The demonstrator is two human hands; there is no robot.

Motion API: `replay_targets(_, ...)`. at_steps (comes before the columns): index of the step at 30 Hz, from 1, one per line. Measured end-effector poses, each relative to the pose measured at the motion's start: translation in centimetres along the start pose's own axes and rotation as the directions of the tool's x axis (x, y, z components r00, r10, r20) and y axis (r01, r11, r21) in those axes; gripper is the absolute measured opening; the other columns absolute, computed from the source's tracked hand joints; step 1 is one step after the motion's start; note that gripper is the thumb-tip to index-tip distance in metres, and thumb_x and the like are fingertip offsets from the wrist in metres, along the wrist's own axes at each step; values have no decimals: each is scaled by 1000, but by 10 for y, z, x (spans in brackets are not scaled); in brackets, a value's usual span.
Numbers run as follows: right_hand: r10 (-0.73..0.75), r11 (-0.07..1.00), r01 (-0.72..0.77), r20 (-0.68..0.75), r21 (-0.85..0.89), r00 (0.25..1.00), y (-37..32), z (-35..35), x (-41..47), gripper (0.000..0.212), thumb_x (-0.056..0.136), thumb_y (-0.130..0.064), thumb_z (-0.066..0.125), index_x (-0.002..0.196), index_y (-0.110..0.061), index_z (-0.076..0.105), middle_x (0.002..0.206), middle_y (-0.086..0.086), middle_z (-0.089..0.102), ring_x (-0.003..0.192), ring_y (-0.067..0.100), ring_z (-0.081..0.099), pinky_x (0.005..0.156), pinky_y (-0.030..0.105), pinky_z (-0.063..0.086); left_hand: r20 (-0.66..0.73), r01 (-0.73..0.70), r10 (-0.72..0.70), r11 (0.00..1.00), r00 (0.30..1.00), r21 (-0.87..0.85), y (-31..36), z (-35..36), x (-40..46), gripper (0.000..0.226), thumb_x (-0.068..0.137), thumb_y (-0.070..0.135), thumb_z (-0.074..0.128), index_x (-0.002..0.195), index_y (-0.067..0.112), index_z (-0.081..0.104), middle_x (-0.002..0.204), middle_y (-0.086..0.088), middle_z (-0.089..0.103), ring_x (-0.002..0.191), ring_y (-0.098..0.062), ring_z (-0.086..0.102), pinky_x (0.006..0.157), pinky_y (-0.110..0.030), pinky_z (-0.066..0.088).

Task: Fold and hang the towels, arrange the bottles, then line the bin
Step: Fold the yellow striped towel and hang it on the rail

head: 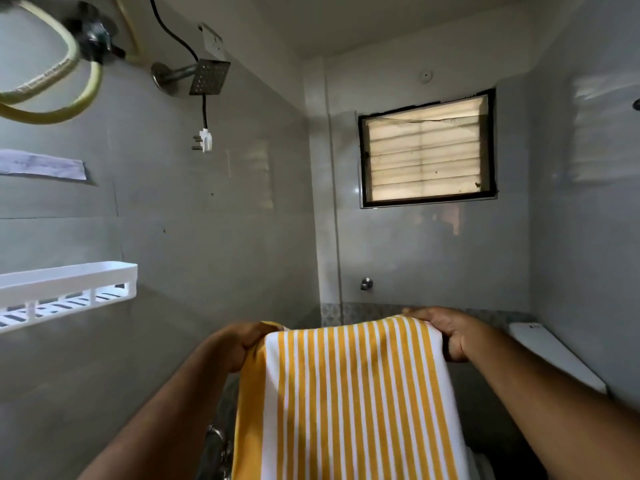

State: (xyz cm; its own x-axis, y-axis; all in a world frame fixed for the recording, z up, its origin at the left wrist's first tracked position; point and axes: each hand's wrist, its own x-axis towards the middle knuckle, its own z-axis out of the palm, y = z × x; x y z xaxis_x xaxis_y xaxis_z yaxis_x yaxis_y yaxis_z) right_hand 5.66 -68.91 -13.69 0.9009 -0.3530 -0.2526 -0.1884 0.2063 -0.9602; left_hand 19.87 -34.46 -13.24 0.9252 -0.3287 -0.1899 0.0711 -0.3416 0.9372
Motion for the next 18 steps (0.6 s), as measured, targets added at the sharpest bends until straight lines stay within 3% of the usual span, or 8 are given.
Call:
replay_targets(2,-17,999,18,-14,49,1000,-5,1,-2,28,84,-20,83,98,3,75,88,22,78,68,32,76,64,43,63,-102,11,-6,998,995,55,20,1,-9,22,88,19,71,95,0,79,104,-23,76,97,-40,73,89,-54,61)
replay_targets(5,-113,982,118,-44,150,993,-14,0,-1,20,90,-11,76,103,4,72,78,18,78,63,27,75,55,36,63,-260,-15,59,986,964,167,47,0,-22,23,95,18,59,81,1,65,75,-19,65,56,-29,63,50,-31,56)
replay_targets(6,-145,976,152,-56,157,988,-16,-2,0,21,91,-7,73,108,5,71,79,16,78,67,26,75,56,35,62,-302,-14,91,969,949,248,53,-1,-25,22,97,17,59,81,2,64,73,-17,62,54,-26,61,47,-29,55)
replay_targets(9,-233,959,235,-33,157,972,-25,-6,-5,26,95,4,64,121,-1,65,89,16,76,81,25,72,64,35,61,-362,-107,280,896,889,432,61,-10,-24,18,96,15,67,94,-2,70,89,-18,68,79,-33,71,67,-39,60)
replay_targets(11,-272,956,262,64,134,960,-30,-7,-17,35,94,11,59,125,-5,62,107,18,72,94,26,70,75,35,60,-334,-202,299,933,894,296,66,-16,-29,15,96,17,70,98,3,69,95,-18,70,84,-33,70,69,-37,59)
replay_targets(14,-269,950,296,220,-100,938,-34,-9,-29,49,87,22,54,123,-9,69,125,14,67,117,29,62,102,40,53,-153,-242,222,962,963,-124,76,-27,-39,21,95,21,68,112,8,69,107,-23,72,95,-37,71,85,-47,60)
replay_targets(16,-265,894,331,240,-303,934,-36,-8,-34,53,83,22,56,121,-12,70,127,11,66,123,29,60,107,40,50,-82,-308,297,931,951,-194,81,-30,-46,19,97,12,60,113,12,69,108,-20,70,95,-34,67,84,-44,58)
replay_targets(18,-266,829,340,222,-444,938,-38,-5,-37,46,81,16,69,119,-10,71,122,12,71,116,29,66,101,39,56,-91,-376,367,917,926,-136,87,-31,-48,24,98,2,53,111,13,70,108,-18,67,94,-30,64,81,-41,55)
